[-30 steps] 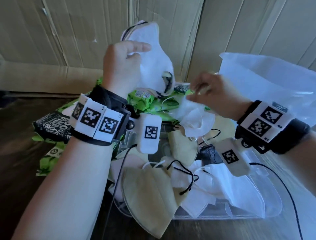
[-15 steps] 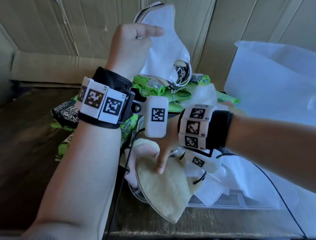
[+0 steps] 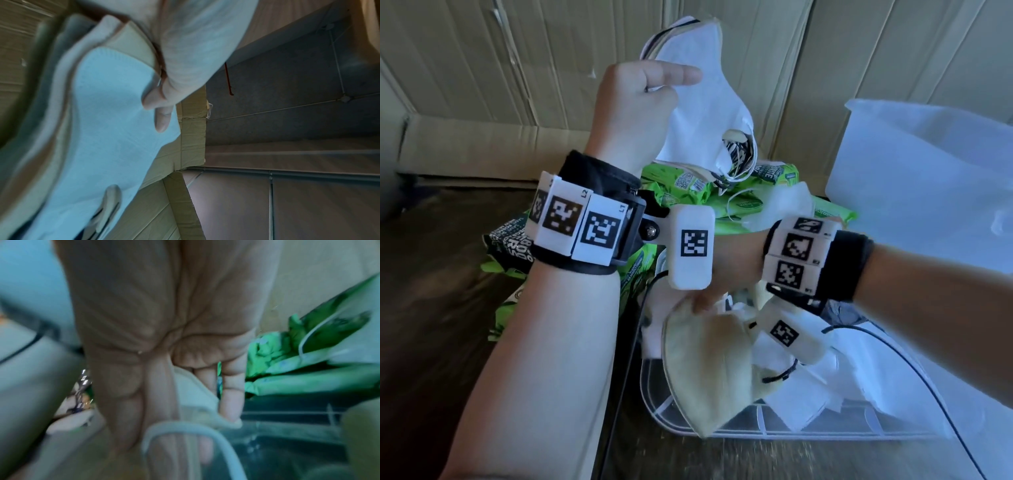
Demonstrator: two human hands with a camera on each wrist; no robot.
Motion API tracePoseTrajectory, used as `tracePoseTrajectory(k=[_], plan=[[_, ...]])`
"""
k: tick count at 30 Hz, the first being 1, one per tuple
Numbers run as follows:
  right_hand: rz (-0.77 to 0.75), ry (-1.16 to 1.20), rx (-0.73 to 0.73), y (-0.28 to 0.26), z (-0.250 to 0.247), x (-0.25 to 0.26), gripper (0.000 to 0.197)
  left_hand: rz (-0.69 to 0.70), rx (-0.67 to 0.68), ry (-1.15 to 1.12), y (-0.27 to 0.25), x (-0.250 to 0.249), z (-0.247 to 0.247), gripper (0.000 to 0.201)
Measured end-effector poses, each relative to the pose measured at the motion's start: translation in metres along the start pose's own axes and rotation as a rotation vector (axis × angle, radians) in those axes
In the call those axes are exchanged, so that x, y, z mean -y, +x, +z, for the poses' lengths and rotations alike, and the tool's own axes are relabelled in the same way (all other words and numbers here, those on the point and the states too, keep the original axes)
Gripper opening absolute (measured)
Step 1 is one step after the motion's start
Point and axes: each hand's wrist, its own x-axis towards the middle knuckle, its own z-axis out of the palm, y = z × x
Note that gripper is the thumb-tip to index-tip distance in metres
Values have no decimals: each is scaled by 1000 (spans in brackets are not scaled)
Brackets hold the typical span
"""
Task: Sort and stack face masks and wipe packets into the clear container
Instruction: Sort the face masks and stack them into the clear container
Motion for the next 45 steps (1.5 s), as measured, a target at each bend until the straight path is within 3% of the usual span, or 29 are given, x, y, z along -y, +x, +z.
tracePoseTrajectory(k=[3, 5, 8, 13, 15, 18, 21, 25, 28, 29, 31, 32, 34, 37, 38, 41, 42, 43, 45], plan=[[15, 32, -220, -14, -22, -24, 8, 11, -7, -11, 1, 1, -2, 41], [130, 185, -408, -34, -41, -41, 16, 3, -5, 6, 1, 3, -1, 40], [186, 474, -680, -68, -57, -64, 25, -7, 16, 38, -1, 1, 6, 36], [62, 762, -994, -100, -58, -79, 33, 69, 122, 174, -15, -8, 32, 24], [-5, 847, -1014, -103, -50, -76, 31, 139, 232, 200, -26, -14, 46, 25], [-60, 923, -1031, -104, -38, -65, 24, 162, 426, 102, -39, -14, 67, 51], [-105, 1050, -1001, -106, -28, -60, 22, 158, 483, 0, -49, -14, 78, 64], [-111, 922, -900, -114, -21, -61, 51, 104, 498, -135, -52, -15, 81, 55], [-130, 934, -914, -117, -20, -62, 46, 68, 406, -105, -48, -11, 83, 25], [-148, 937, -938, -118, -20, -61, 37, 44, 392, -116, -47, -10, 83, 15], [-162, 904, -1042, -118, -22, -61, 16, 18, 408, -158, -46, -9, 81, 26], [-144, 850, -1116, -118, -22, -63, 20, 22, 413, -176, -46, -8, 81, 27], [-111, 677, -1235, -119, -24, -66, 46, 27, 463, -207, -45, -9, 79, 12], [-124, 384, -1279, -126, -27, -66, 75, 25, 537, -272, -44, -7, 79, 17], [-122, 297, -1286, -128, -27, -66, 70, 49, 549, -298, -44, -9, 78, 18], [-88, 126, -1354, -132, -28, -67, 28, 155, 540, -332, -46, -11, 78, 78], [-83, 112, -1363, -133, -29, -69, 21, 177, 544, -334, -46, -12, 77, 90], [-77, 103, -1366, -134, -30, -70, 17, 194, 552, -343, -46, -12, 77, 94], [-55, 123, -1363, -137, -33, -73, 18, 234, 547, -331, -45, -12, 78, 84]])
